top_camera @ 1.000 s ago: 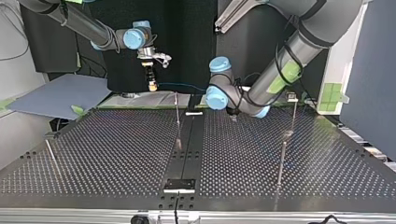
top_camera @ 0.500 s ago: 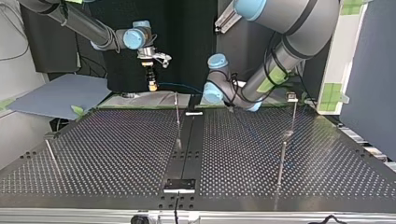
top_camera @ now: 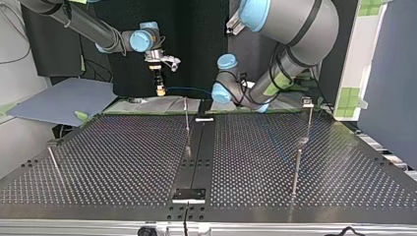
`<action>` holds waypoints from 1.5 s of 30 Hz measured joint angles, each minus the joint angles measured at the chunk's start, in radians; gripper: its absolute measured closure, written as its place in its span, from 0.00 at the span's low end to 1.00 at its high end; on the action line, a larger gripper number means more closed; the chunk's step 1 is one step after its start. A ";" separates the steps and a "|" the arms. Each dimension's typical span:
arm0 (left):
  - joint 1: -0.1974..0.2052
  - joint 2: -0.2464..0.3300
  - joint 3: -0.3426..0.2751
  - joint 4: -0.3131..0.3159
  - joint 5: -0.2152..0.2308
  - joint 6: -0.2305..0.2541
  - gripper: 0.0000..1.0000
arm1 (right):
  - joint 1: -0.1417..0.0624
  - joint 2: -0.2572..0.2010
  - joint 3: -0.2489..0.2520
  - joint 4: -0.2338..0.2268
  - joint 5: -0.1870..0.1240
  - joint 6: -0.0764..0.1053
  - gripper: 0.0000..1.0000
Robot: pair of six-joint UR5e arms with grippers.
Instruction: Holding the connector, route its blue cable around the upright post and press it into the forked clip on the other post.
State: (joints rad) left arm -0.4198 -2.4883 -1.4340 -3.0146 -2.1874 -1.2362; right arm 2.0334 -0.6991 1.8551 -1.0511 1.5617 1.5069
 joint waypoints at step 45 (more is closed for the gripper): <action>-0.059 -0.126 0.041 0.177 0.286 -0.250 0.00 | 0.000 -0.001 -0.010 0.040 0.000 -0.008 1.00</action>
State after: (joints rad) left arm -0.4788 -2.6144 -1.3926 -2.8372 -1.9012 -1.4862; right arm 2.0334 -0.7000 1.8448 -1.0112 1.5618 1.4992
